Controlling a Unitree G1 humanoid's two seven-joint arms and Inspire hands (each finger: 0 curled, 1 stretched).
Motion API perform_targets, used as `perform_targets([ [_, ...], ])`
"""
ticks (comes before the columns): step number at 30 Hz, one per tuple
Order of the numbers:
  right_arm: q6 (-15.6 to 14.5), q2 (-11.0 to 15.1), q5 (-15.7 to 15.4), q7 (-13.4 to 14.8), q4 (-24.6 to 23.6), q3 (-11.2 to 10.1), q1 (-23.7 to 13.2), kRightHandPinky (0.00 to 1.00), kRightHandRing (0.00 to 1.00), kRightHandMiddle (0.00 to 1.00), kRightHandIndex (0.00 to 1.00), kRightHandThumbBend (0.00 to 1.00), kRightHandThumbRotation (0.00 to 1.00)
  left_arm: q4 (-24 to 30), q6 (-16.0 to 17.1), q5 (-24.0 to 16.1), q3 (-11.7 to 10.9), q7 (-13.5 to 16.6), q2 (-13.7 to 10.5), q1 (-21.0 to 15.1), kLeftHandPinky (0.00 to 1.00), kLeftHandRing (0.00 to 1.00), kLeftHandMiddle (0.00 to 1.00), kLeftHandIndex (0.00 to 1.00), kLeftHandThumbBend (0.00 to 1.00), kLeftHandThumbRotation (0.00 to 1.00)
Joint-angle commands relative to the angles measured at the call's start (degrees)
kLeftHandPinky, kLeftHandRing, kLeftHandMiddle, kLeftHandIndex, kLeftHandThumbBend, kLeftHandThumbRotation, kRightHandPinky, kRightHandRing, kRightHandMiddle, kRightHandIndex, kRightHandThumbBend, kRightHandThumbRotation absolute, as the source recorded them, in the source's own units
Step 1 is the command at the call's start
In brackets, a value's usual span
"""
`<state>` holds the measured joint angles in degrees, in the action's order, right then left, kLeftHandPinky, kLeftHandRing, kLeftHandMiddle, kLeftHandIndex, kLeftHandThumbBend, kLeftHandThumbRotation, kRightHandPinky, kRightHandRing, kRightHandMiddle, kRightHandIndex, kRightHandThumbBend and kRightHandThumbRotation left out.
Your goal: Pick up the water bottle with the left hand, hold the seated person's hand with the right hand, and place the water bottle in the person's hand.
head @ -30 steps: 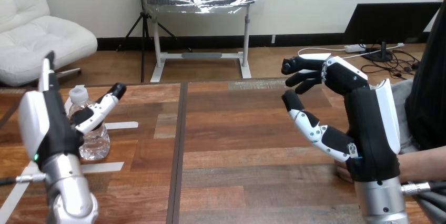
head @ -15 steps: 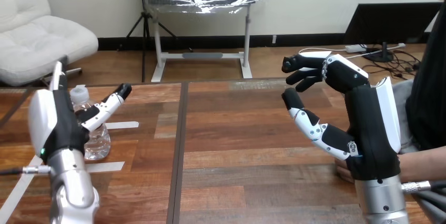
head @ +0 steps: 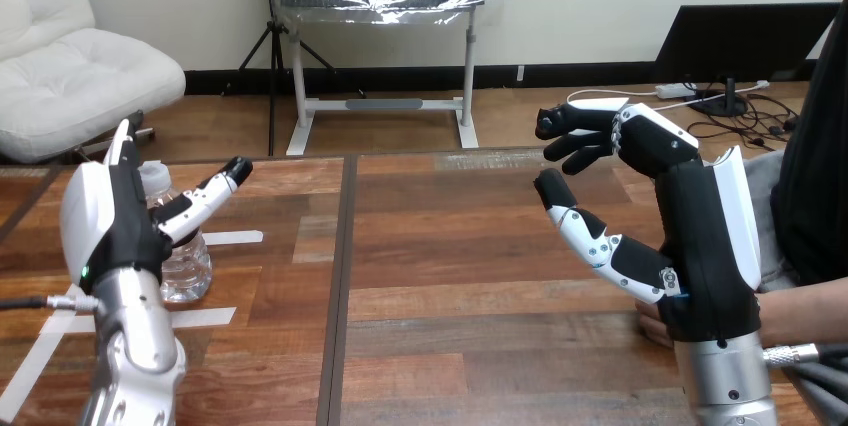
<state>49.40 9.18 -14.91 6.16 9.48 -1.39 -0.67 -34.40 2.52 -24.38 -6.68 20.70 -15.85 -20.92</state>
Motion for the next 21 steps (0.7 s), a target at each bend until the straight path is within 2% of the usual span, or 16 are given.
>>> perform_targets([
  [1,0.19,0.41,-0.28,0.68,-0.65,-0.8,-3.64,0.45,0.56,0.63,0.62,0.45,0.01,-0.88,-0.27,0.13,1.65,-0.07,-1.52,-5.48,0.8,0.89,0.93,0.92,0.93,0.59],
  [8,0.17,0.5,-0.25,0.64,-0.53,-0.88,-3.77,0.45,0.56,0.63,0.62,0.45,0.01,-2.83,-0.88,-0.02,2.27,0.18,-2.06,-6.66,0.8,0.9,0.93,0.92,0.93,0.6],
  [21,-0.31,0.77,-2.01,1.09,-1.06,-1.44,-3.63,0.46,0.57,0.63,0.62,0.45,0.03,-6.77,-0.79,0.25,2.98,1.36,-2.77,-8.52,0.81,0.89,0.93,0.92,0.93,0.61],
])
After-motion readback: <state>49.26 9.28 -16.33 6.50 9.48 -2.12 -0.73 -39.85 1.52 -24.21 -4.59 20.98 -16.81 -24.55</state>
